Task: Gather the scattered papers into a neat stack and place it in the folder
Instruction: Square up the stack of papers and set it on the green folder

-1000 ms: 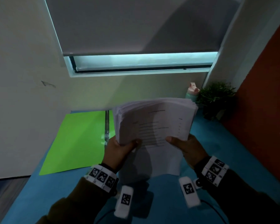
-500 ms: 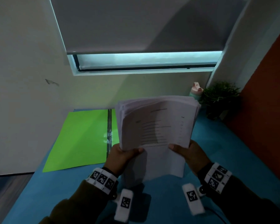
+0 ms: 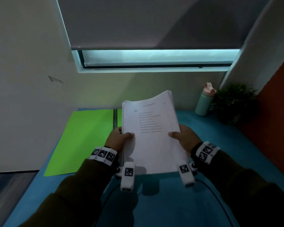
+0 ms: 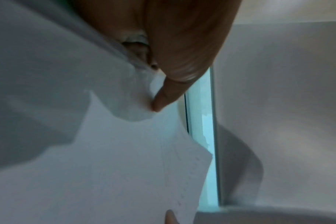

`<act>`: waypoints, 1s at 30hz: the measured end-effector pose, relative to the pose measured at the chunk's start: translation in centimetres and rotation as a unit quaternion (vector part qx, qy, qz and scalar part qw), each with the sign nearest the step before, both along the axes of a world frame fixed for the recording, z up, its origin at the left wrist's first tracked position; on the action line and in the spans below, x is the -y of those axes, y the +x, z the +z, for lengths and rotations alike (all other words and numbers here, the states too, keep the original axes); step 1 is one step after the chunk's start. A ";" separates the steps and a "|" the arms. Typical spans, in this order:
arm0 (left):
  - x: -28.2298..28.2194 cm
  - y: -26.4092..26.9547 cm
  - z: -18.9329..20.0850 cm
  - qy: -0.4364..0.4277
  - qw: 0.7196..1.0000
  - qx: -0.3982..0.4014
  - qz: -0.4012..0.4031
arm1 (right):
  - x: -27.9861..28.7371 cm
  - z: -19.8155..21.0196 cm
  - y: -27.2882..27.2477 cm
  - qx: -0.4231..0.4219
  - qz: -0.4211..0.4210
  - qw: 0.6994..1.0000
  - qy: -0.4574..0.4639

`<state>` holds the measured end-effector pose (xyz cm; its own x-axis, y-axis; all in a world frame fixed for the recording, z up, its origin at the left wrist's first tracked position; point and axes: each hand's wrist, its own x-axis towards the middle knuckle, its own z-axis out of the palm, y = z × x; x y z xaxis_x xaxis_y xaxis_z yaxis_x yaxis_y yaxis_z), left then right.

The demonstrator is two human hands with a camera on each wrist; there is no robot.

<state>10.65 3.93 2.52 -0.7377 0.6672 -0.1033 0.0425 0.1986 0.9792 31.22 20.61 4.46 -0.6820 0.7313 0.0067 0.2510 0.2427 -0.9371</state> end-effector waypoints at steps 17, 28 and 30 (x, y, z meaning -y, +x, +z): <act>-0.8 -5.3 -3.8 -0.173 0.973 -0.139 -0.066 | -5.8 -4.0 -11.4 0.259 0.001 0.965 0.034; -0.5 -4.6 -5.0 -0.209 0.962 -0.171 -0.042 | -6.7 -3.4 -12.3 0.269 -0.015 0.963 0.009; 0.0 -4.3 -4.6 -0.212 0.961 -0.173 -0.046 | -7.2 -3.6 -11.9 0.269 -0.015 0.963 -0.003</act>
<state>6.38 3.95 -2.12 -0.7161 0.6840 -0.1393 0.3879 0.5558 0.7353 19.37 27.76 0.86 -0.5641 0.7497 -0.3460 0.7072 0.2223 -0.6712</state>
